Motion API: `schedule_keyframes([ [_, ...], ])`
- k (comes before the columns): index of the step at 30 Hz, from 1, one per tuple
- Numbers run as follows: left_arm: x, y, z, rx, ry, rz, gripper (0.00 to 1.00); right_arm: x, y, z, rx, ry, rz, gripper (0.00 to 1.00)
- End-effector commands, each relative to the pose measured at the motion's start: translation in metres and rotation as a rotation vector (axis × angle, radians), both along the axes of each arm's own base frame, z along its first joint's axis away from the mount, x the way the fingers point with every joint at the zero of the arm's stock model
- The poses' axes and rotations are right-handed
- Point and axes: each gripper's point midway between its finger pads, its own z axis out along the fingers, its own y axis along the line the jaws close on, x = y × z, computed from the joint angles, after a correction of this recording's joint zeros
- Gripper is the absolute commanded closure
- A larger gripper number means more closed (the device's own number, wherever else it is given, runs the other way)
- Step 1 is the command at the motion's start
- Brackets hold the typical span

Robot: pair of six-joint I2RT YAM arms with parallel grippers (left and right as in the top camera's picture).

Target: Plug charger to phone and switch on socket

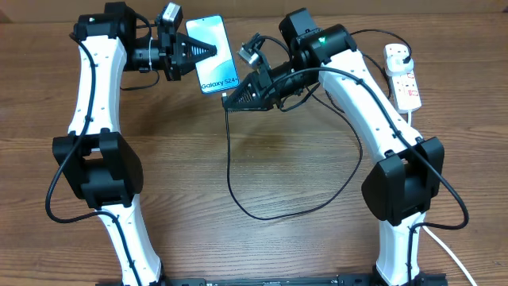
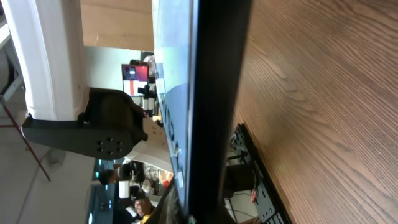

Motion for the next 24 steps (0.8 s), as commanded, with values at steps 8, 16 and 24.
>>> schedule_keyframes([
  [8,-0.001,0.003,0.014,-0.012,-0.023,0.008,0.96,-0.006,-0.002,0.022,0.045,-0.016,0.005,0.96],
  [16,-0.001,0.003,0.014,-0.015,-0.015,0.008,0.96,-0.016,0.007,0.021,0.043,-0.013,0.034,0.96],
  [24,-0.001,0.003,0.014,-0.012,-0.015,0.007,0.96,-0.016,0.009,0.022,0.047,-0.019,0.037,0.96],
])
